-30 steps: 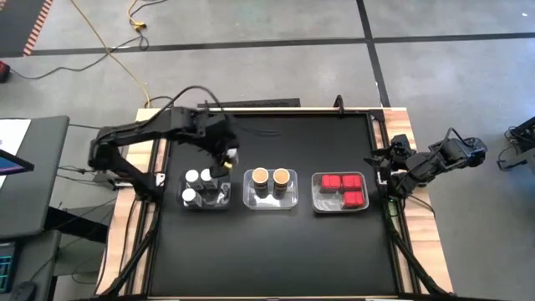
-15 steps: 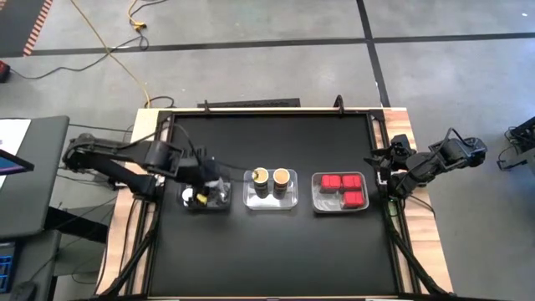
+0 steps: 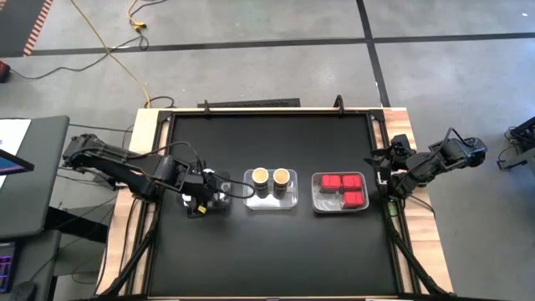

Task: Sort spices by type
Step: Put the white seasoning bottle into the black bin

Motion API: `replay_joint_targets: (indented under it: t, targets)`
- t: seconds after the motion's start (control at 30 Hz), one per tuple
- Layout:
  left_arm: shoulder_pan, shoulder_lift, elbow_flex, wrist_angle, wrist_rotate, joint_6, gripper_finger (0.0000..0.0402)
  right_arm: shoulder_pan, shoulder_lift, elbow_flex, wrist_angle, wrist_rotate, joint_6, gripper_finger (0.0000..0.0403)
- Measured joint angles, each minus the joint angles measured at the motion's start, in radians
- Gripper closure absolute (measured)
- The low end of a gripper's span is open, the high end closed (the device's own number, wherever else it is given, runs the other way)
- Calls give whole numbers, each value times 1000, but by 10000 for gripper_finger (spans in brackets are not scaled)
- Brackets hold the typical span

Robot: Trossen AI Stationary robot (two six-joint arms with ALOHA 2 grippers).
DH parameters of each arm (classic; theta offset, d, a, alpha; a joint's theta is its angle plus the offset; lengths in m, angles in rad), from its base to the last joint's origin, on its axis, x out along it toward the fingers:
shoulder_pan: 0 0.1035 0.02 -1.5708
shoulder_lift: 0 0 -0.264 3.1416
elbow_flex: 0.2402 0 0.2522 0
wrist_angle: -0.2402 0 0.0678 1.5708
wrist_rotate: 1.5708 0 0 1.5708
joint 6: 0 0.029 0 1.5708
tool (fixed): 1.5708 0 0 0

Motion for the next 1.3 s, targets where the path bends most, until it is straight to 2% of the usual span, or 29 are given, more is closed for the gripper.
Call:
replay_joint_targets:
  t: [0.17,0.43,0.7,1.07,1.3]
  targets:
    - [1,-8,-46,92,5,43,203,0,0,0,0,0,1,111]
    - [2,-7,-100,133,51,82,202,0,0,0,-41,0,66,111]
    - [9,-11,-152,189,55,86,201,0,0,0,-39,0,69,111]
    - [50,-122,-242,248,88,77,201,0,0,0,-37,1,76,111]
    - [50,-137,-282,250,98,93,201,0,0,0,-38,1,76,111]
